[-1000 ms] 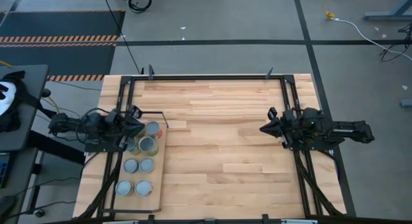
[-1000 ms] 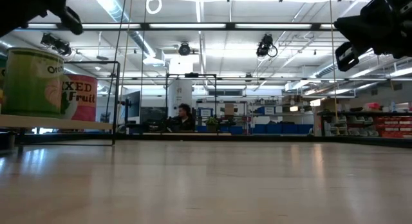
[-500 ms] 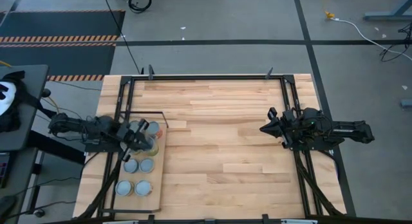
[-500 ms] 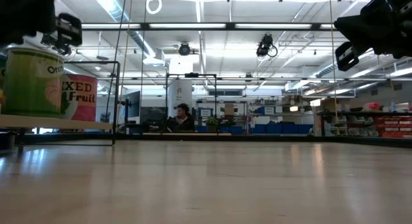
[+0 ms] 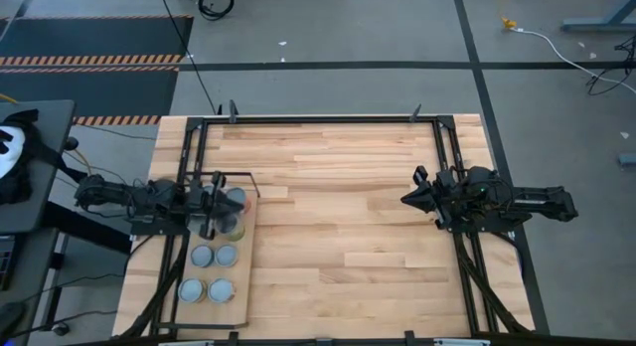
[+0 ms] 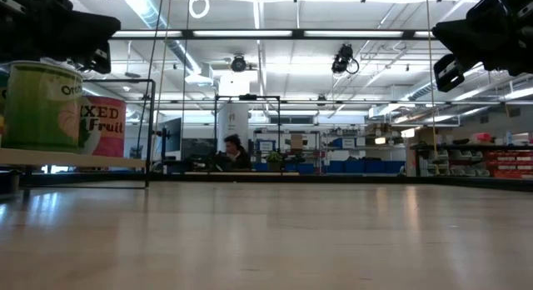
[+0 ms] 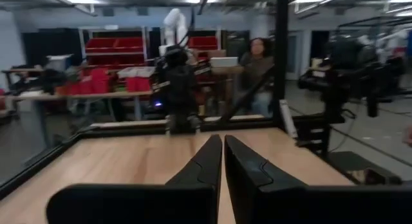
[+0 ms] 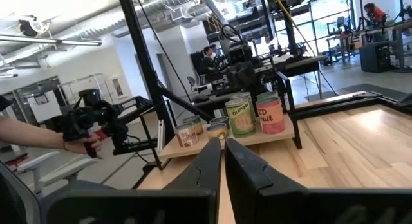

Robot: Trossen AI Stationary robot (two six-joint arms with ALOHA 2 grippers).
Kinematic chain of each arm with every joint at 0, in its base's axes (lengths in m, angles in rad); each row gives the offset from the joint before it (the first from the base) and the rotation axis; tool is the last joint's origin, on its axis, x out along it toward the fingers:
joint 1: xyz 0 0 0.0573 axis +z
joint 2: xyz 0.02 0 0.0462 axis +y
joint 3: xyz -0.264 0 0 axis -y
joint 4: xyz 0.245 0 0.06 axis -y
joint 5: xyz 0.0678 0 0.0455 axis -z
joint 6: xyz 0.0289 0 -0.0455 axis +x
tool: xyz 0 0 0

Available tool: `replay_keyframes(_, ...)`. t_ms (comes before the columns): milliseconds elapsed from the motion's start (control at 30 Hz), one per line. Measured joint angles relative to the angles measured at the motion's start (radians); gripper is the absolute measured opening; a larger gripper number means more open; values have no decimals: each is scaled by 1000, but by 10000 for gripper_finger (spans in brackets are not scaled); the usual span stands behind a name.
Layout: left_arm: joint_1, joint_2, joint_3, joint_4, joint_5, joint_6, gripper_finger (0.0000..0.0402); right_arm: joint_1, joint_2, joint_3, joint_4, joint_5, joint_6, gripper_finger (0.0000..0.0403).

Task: Pick and place cans onto a shelf
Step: Return to Home Position

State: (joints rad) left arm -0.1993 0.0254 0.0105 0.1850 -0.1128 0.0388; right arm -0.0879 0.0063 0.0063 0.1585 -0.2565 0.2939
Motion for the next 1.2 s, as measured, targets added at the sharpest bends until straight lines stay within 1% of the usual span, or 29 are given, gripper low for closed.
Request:
replay_keyframes(167, 0, 0, 0, -18, -22, 25, 25, 0, 0, 0, 0, 0, 0, 27)
replay_keyframes(433, 0, 1, 2, -146, -19, 20, 25, 0, 0, 0, 0, 0, 0, 27)
replay_keyframes(667, 0, 5, 1, -103, -16, 19, 25, 0, 0, 0, 0, 0, 0, 27)
replay_keyframes(1200, 0, 6, 0, -96, -15, 17, 25, 0, 0, 0, 0, 0, 0, 27)
